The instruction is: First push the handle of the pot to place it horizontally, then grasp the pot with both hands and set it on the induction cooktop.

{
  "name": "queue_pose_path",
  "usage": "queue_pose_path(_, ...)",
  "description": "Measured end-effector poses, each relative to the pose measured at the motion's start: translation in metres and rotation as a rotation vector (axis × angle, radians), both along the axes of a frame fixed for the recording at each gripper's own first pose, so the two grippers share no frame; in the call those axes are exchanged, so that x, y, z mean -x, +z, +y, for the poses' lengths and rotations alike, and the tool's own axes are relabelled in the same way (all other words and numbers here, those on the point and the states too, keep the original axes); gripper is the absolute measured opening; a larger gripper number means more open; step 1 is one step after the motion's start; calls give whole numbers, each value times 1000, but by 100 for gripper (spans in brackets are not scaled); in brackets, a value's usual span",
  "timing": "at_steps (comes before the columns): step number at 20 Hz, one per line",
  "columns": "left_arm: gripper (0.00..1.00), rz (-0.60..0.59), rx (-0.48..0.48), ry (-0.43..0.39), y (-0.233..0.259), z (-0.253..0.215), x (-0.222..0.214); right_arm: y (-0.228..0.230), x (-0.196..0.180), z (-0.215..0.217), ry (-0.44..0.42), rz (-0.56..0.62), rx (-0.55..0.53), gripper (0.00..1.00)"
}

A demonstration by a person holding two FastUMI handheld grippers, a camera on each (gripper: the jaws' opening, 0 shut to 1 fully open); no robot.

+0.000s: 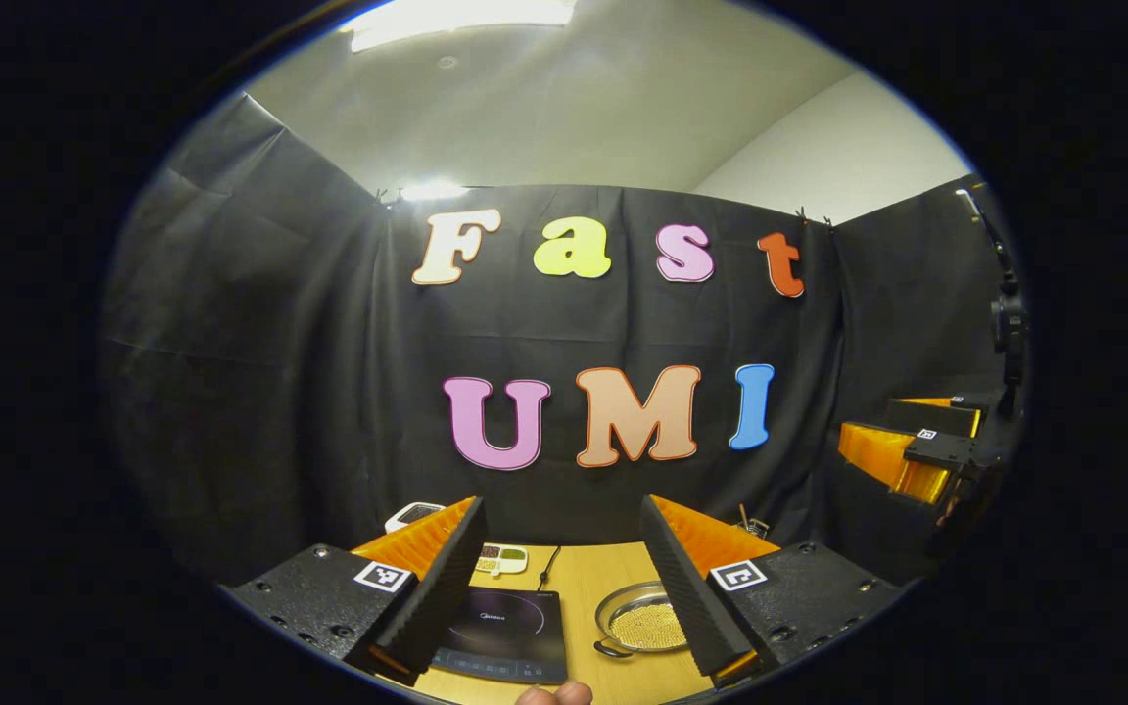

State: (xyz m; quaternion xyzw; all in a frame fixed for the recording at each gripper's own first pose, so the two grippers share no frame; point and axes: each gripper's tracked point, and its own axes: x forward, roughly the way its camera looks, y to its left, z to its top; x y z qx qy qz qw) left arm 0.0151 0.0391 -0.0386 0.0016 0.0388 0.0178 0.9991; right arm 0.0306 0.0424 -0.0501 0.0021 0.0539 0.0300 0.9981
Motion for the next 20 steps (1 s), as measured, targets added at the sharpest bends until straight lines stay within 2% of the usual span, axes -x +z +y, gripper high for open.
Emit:
queue_pose_path(1, 92, 11, -3, 2, -6, -1, -5, -5, -6, -1, 11, 11, -1, 90)
queue_pose_path(2, 95, 7, -1, -2, -5, -4, -11, -6, -12, 0, 21, 8, -7, 88)
queue_pose_path(3, 92, 0, 1, -4, -2, -8, -18, -6, -20, -3, 21, 1, -15, 88)
queue_pose_path(4, 95, 5, 1, -1, -4, -10, -24, -10, -25, -8, 16, 6, -21, 88)
queue_pose_path(5, 95, 10, 0, 4, -7, -10, -29, -15, -32, -9, 25, 13, -28, 83)
queue_pose_path(6, 95, 11, 0, 11, -6, -10, -34, -17, -39, -7, 41, 12, -36, 74)
queue_pose_path(8, 92, 10, -6, 30, -8, -10, -41, -22, -54, -13, 42, -10, -25, 72)
queue_pose_path(9, 95, 13, -14, 43, -9, -10, -45, -25, -61, -16, 41, -16, -19, 62)
queue_pose_path(11, 92, 28, -23, 56, -14, -11, -49, -39, -71, -12, 63, -2, -31, 48)
queue_pose_path(12, 96, 21, -21, 53, -14, -14, -53, -42, -75, -11, 66, 2, -36, 41)
queue_pose_path(14, 92, 43, -20, 37, -23, -18, -60, -52, -83, -13, 58, 19, -50, 34)
queue_pose_path(17, 96, 43, -7, 6, -32, -19, -81, -73, -89, 2, 81, 68, -56, 34)
queue_pose_path(18, 95, 36, 5, -5, -33, -17, -89, -82, -92, 8, 88, 97, -38, 12)
queue_pose_path(19, 95, 34, 20, -18, -36, -15, -98, -88, -95, 18, 97, 113, -35, 8)
queue_pose_path(20, 93, 35, 31, -35, -39, -12, -105, -96, -98, 29, 109, 133, -44, 9)
